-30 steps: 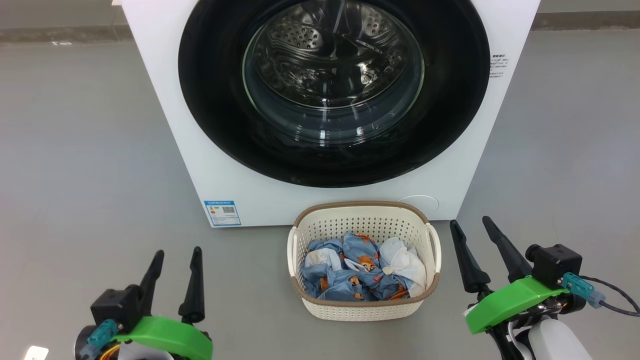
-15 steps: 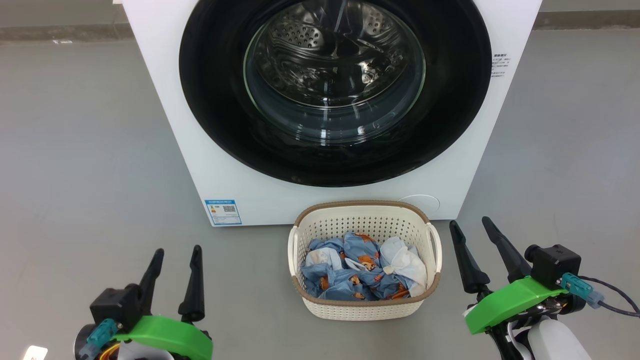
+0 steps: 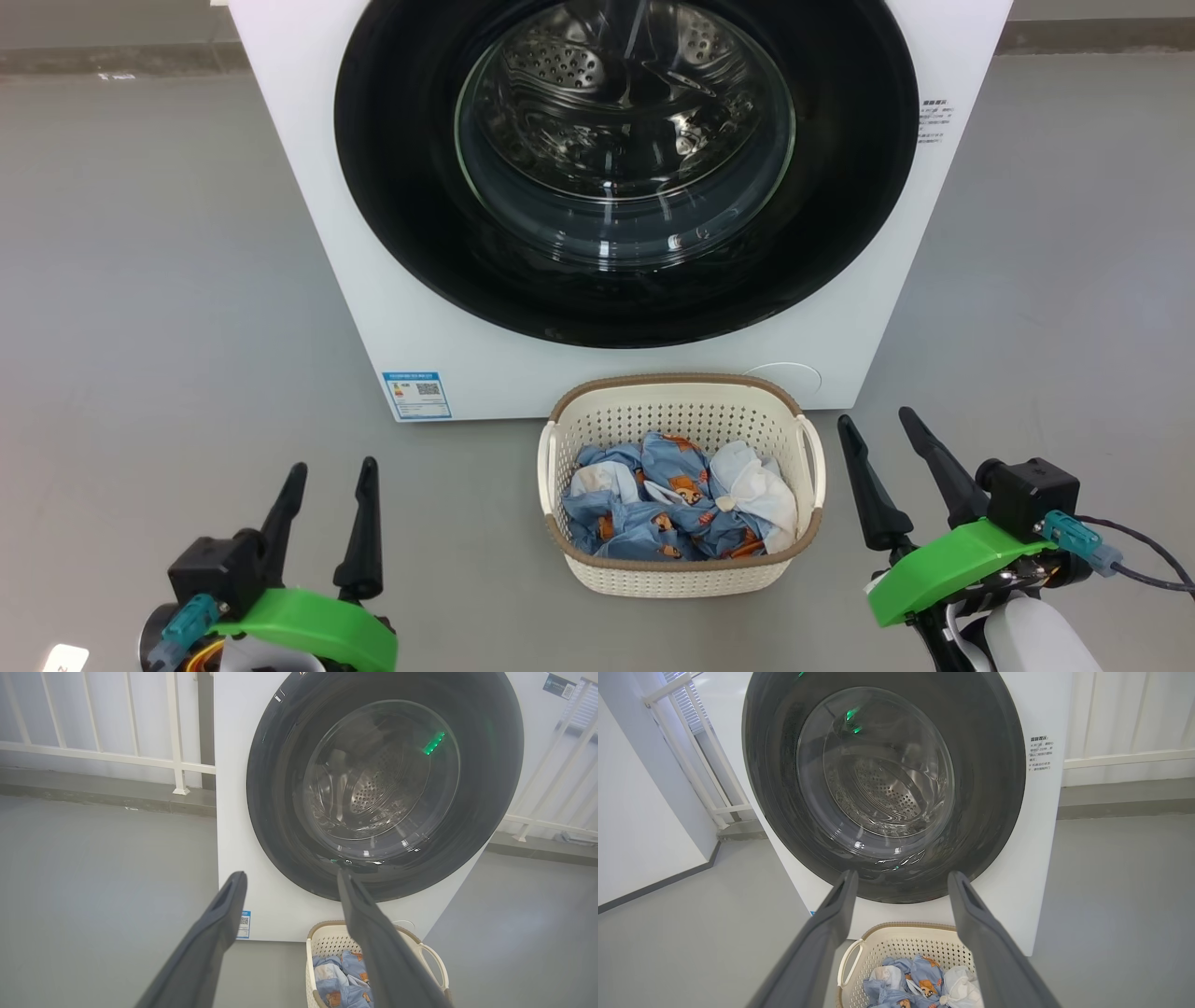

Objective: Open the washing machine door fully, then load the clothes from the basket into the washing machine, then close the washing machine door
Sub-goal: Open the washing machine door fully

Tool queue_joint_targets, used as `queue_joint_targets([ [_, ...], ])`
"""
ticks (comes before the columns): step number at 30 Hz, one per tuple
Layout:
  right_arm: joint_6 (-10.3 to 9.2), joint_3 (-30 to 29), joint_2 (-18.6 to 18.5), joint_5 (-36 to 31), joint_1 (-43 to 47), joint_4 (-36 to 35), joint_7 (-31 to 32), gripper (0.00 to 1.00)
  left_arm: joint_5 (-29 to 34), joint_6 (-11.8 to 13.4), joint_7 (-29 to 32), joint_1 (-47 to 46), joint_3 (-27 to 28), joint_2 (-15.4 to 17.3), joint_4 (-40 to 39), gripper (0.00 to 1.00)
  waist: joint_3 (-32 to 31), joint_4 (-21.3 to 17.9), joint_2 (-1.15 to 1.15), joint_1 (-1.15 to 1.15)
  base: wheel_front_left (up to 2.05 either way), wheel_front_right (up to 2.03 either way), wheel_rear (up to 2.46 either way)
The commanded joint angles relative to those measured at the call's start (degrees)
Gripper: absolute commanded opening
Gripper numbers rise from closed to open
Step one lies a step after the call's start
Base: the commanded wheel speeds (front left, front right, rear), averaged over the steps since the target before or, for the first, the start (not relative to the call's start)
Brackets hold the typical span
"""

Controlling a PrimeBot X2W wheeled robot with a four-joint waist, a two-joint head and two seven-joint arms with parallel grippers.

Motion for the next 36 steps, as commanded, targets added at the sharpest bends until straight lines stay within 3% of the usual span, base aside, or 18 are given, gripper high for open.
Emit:
queue_joint_targets([
  [1, -0.05, 1.13, 0.22, -0.25, -1.92, -1.15, -0.69, 1.0, 0.09, -0.07, -0.78, -2.77, 1.87, 0.71, -1.27, 1.0, -0.01, 0.0, 0.0, 0.0, 0.0, 0.0, 0.0],
  [10, -0.05, 0.96, 0.3, -0.3, -1.86, -1.13, -0.69, 1.0, 0.42, -0.08, -0.78, -2.76, 2.12, 0.71, -1.43, 1.0, 0.01, -0.03, 0.0, 0.0, 0.39, 0.39, -0.77],
  [27, -0.05, 1.01, 0.28, 0.02, -1.95, -0.93, -0.69, 1.0, -1.38, -0.12, -0.78, -2.82, 1.85, 0.71, -1.63, 1.0, 0.13, -0.28, 0.0, 0.0, 1.08, 1.08, -2.16],
  [36, -0.05, 1.31, 0.17, 0.08, -1.66, -0.65, -0.69, 1.0, -1.6, -0.13, -0.78, -2.53, 1.32, 0.71, -1.78, 1.0, -0.01, -0.44, 0.0, 0.0, 0.48, 0.48, -0.96],
])
